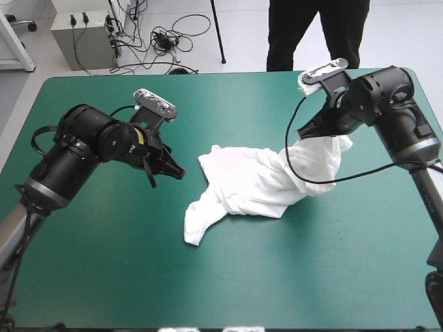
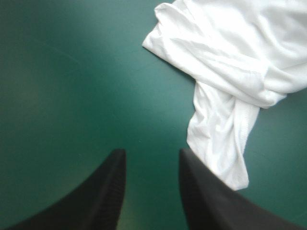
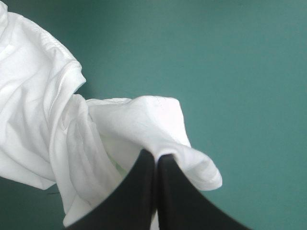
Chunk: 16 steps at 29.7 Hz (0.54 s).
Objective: Fold the cloth
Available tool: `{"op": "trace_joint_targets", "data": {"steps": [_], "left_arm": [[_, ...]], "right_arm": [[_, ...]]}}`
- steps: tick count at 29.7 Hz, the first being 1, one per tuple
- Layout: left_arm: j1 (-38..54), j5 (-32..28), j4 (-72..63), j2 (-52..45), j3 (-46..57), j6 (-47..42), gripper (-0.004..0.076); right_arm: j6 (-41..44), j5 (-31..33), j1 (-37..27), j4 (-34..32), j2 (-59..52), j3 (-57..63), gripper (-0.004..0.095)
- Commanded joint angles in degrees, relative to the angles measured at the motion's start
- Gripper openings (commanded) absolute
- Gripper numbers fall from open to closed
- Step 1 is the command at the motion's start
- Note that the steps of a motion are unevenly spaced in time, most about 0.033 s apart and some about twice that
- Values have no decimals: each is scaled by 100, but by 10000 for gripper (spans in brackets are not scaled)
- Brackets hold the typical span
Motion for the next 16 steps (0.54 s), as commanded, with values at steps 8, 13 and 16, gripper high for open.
{"op": "trace_joint_targets", "data": {"steps": [8, 13, 16], "left_arm": [[1, -776, -180, -149, 1380, 86, 514], [-9, -1039, -503, 360, 1678, 244, 510], [-9, -1211, -787, 707, 1678, 406, 510]], "right_arm": [[-140, -15, 13, -72, -265, -189, -17], [-154, -15, 13, -72, -265, -189, -17], [-154, -15, 13, -30, -265, -189, -17]]}}
